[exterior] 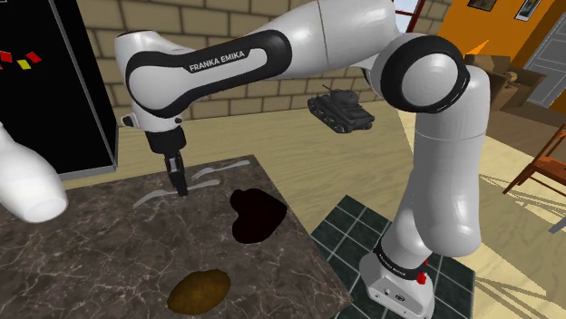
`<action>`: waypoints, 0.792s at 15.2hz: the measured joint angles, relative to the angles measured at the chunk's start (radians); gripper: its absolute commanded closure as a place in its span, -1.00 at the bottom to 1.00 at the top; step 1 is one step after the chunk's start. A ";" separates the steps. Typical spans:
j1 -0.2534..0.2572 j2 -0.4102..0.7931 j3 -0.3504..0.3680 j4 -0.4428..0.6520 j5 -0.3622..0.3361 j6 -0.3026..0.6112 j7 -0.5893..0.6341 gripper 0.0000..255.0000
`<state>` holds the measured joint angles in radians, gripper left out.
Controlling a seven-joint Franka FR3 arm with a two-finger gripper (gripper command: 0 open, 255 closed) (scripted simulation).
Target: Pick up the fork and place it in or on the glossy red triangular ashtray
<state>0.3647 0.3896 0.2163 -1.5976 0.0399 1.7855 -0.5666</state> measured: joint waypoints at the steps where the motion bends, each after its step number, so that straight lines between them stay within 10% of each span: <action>1: 0.000 -0.004 0.000 0.008 0.001 -0.012 0.001 1.00; 6: 0.000 -0.019 0.002 0.049 0.003 -0.068 0.006 1.00; 12: -0.042 -0.224 -0.005 -0.234 0.041 0.009 -0.052 1.00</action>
<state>0.3230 0.1657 0.2115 -1.8317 0.0807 1.7949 -0.6183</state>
